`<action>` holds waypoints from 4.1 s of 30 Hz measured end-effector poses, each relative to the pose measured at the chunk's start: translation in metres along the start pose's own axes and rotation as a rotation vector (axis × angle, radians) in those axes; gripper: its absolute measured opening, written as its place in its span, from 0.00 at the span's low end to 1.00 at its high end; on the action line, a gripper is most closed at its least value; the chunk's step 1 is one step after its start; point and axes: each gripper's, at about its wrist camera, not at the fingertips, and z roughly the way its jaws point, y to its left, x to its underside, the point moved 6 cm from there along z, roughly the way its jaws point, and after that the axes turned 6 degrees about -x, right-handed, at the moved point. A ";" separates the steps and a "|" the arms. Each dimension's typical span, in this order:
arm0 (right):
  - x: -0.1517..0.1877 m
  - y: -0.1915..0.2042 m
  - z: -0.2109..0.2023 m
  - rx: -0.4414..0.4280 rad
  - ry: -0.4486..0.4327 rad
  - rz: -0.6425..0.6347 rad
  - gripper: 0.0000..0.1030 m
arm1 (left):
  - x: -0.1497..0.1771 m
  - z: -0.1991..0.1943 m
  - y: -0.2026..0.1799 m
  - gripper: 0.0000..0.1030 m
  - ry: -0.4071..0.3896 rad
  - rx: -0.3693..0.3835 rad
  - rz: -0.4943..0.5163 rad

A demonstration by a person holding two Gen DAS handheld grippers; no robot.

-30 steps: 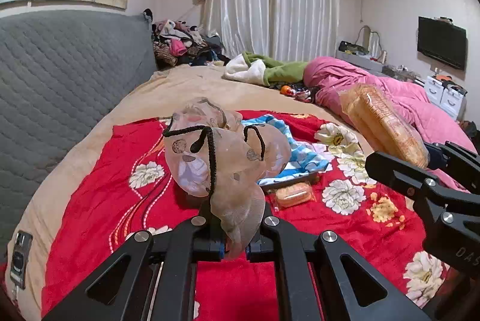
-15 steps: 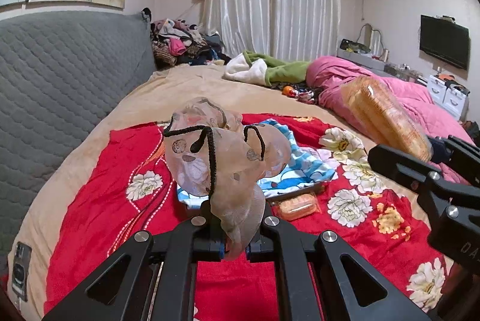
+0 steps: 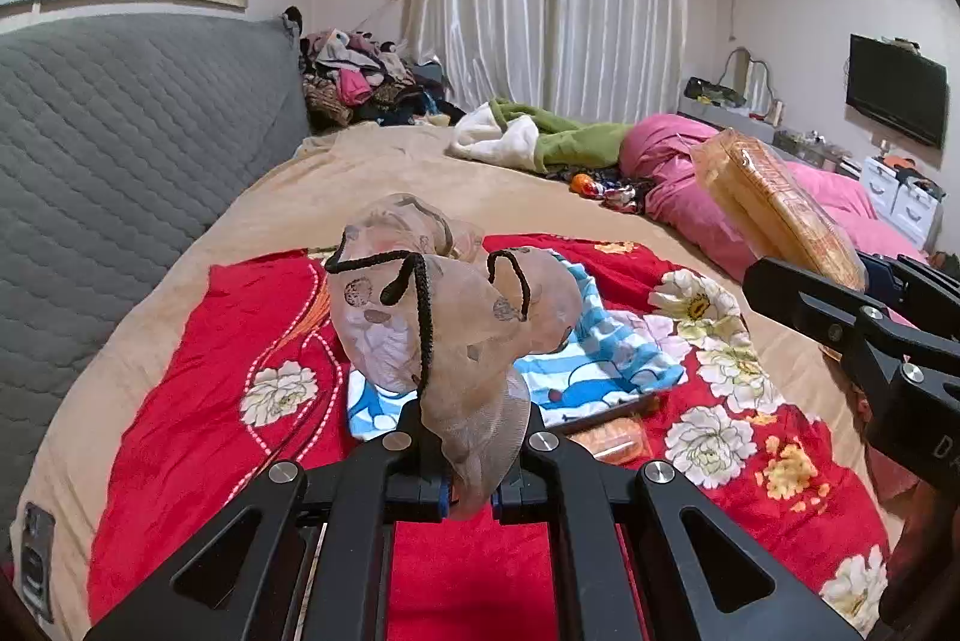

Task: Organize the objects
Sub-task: 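Carry the scrunchie with the left gripper while the right gripper carries the pack over the shirt, then release the scrunchie onto the green ring while the right gripper releases the pack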

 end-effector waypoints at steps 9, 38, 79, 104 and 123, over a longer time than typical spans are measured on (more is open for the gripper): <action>-0.016 -0.022 0.026 0.005 0.005 0.003 0.45 | -0.020 0.031 -0.009 0.08 0.006 0.000 0.011; -0.010 -0.069 0.131 -0.003 0.075 0.034 0.45 | -0.029 0.154 -0.028 0.08 0.089 0.011 0.005; 0.126 -0.117 0.264 0.004 0.344 0.134 0.45 | 0.058 0.285 -0.065 0.08 0.224 0.016 0.047; 0.138 -0.121 0.270 0.007 0.382 0.146 0.45 | 0.065 0.284 -0.065 0.13 0.222 -0.016 0.063; 0.129 -0.123 0.259 -0.002 0.354 0.166 0.45 | 0.070 0.272 -0.049 0.58 0.237 -0.055 0.027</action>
